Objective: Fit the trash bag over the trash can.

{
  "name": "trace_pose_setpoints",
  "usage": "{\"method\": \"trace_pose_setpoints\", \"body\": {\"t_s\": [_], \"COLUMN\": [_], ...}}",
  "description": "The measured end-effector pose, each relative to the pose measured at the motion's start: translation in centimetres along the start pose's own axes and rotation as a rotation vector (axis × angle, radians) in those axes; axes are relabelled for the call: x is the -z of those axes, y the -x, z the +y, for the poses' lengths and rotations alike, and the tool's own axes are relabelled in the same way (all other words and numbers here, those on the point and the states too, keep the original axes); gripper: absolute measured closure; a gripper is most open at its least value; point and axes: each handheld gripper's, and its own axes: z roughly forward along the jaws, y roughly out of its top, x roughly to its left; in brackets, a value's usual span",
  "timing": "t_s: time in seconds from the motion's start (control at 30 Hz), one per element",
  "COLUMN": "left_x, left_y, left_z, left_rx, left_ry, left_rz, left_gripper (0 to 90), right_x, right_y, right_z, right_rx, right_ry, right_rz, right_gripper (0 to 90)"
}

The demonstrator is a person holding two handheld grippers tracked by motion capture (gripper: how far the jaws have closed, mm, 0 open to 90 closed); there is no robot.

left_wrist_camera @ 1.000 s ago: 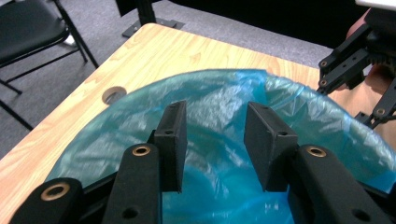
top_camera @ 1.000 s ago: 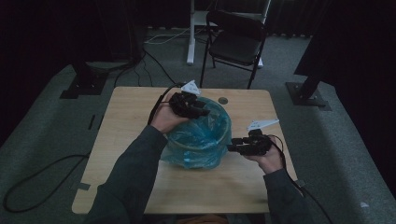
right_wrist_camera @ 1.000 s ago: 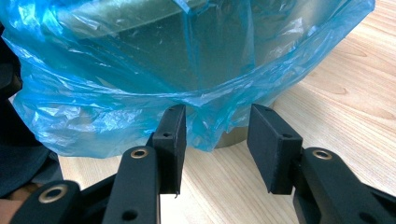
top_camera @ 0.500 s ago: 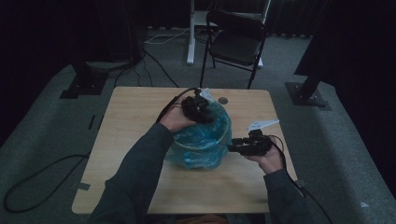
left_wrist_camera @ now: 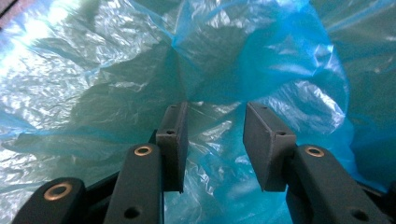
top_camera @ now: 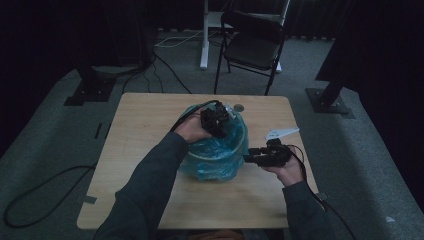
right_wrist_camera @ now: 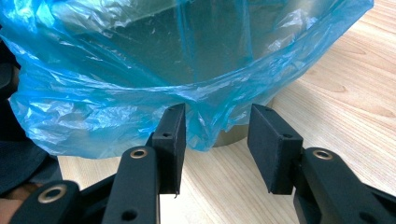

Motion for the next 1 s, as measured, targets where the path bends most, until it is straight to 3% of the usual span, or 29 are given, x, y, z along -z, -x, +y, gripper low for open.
{"method": "trace_pose_setpoints", "body": {"t_s": [0.27,0.37,0.5,0.53,0.57,0.6,0.63,0.67,0.7,0.73,0.77,0.8,0.83,0.87,0.97,1.0], "left_x": [-0.8,-0.8,-0.2,0.5,0.5,1.4,1.4,2.5,2.5,3.8,3.8,5.0,5.0,6.3,7.1,8.0], "left_y": [0.3,0.3,0.3,0.2,0.2,0.1,0.1,-0.2,-0.2,-0.4,-0.4,-0.7,-0.7,-1.0,-1.1,-1.2], "left_z": [0.2,0.2,0.2,0.1,0.1,0.0,0.0,-0.3,-0.3,-0.7,-0.7,-1.2,-1.2,-2.1,-2.9,-4.1], "left_rx": [-0.03,-0.034,-0.024,-0.014,-0.014,0.005,0.005,0.031,0.031,0.064,0.064,0.088,0.088,0.126,0.156,0.19], "left_ry": [-0.069,-0.068,-0.032,0.015,0.015,0.062,0.062,0.124,0.124,0.187,0.187,0.236,0.236,0.301,0.339,0.39], "left_rz": [-0.006,-0.004,0.025,0.037,0.037,0.042,0.042,0.045,0.045,0.059,0.059,0.088,0.088,0.114,0.136,0.178], "left_gripper": [59.1,59.0,58.9,58.9,58.7,58.4,58.2,58.2,58.2,58.1,58.0,57.7,57.7,57.6,56.6,55.1], "right_x": [0.0,0.0,0.1,0.2,0.2,0.3,0.3,0.4,0.4,0.4,0.5,0.5,0.5,0.6,0.8,0.9], "right_y": [0.0,0.0,0.0,0.0,0.0,0.1,0.1,0.1,0.1,0.2,0.2,0.2,0.2,0.2,0.2,0.2], "right_z": [0.0,0.0,0.0,0.0,0.0,0.0,0.0,0.0,0.0,0.0,-0.1,0.0,0.0,0.0,0.0,0.0], "right_rx": [0.0,0.0,0.0,0.003,0.003,0.001,0.001,0.003,0.003,0.003,0.002,0.002,0.002,0.002,0.004,0.006], "right_ry": [0.001,0.001,0.003,0.006,0.006,0.008,0.008,0.013,0.013,0.015,0.016,0.018,0.018,0.024,0.032,0.04], "right_rz": [0.0,0.001,0.002,0.005,0.005,0.005,0.005,0.004,0.004,0.003,0.003,0.0,0.0,0.0,-0.002,-0.008], "right_gripper": [56.4,56.3,56.1,55.8,55.8,55.6,55.6,55.1,55.1,55.0,54.7,54.5,54.5,53.8,53.1,52.0]}}
